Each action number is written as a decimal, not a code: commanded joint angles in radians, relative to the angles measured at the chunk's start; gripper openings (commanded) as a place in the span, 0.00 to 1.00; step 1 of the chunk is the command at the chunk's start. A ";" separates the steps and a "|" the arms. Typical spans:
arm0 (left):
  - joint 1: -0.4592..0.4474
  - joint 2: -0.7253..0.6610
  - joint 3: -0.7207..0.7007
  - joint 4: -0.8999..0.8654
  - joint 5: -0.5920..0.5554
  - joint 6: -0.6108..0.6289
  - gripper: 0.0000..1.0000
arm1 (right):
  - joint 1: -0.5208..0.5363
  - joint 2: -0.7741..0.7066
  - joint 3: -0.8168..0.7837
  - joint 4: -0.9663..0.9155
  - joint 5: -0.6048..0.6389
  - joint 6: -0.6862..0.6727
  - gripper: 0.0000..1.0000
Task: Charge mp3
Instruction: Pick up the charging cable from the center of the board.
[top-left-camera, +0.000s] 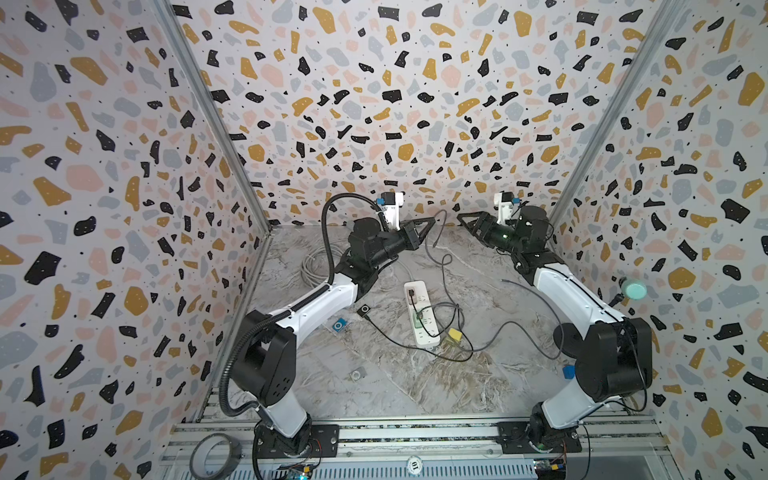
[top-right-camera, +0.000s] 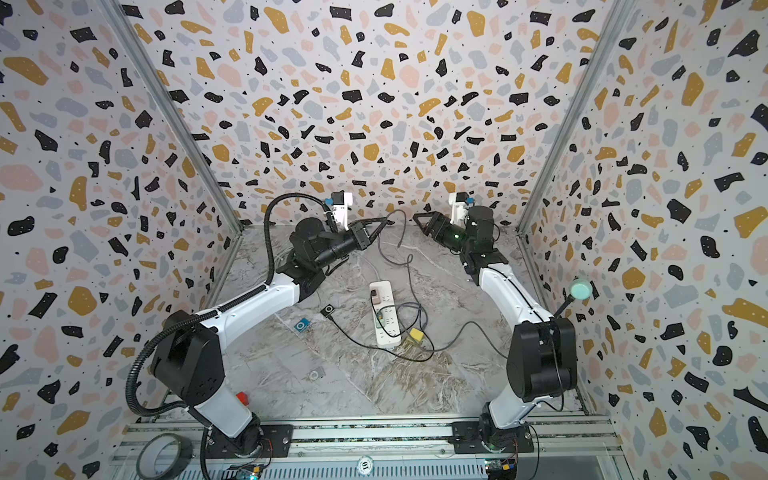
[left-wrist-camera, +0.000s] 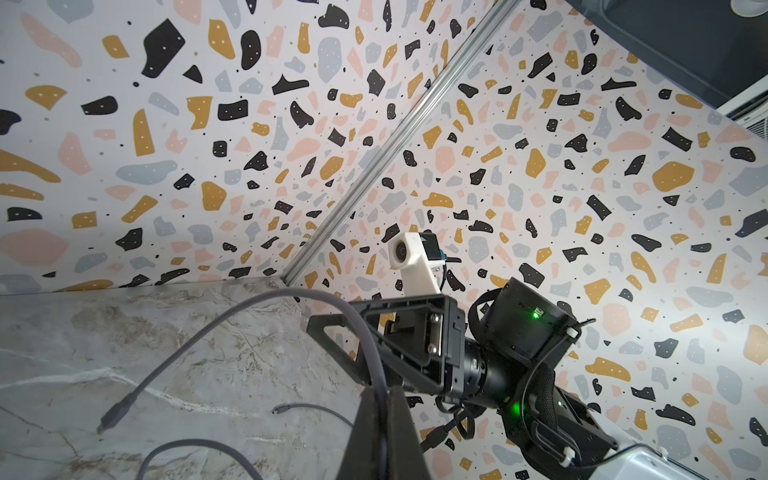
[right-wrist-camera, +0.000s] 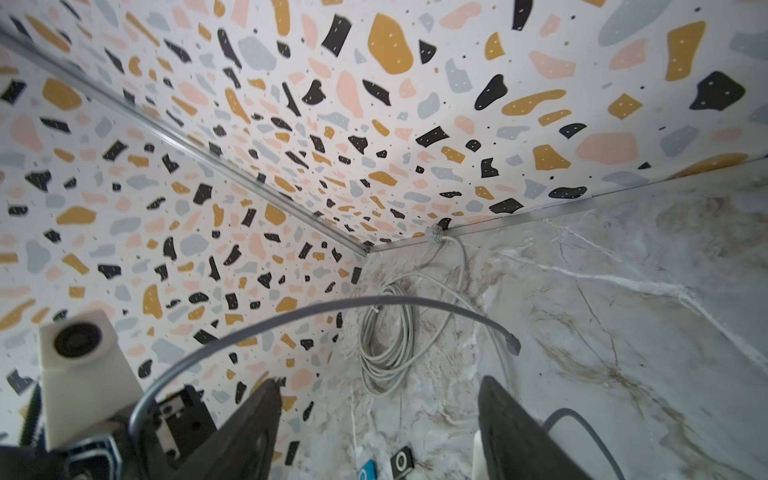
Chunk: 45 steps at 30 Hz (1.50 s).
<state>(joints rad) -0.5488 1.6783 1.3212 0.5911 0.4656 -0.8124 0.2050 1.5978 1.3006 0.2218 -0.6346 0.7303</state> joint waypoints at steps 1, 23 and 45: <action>0.003 0.010 0.042 0.030 0.033 0.013 0.00 | 0.031 -0.010 0.011 -0.109 0.042 -0.315 0.76; -0.036 -0.011 0.095 0.048 0.077 -0.038 0.00 | 0.091 0.243 0.239 -0.161 0.192 -0.400 0.26; 0.052 -0.122 -0.004 -0.120 -0.079 -0.063 0.82 | -0.047 -0.114 -0.027 0.444 -0.051 0.096 0.00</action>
<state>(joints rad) -0.4706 1.5558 1.2907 0.3695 0.3393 -0.8436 0.1455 1.5150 1.3094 0.5182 -0.6266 0.7567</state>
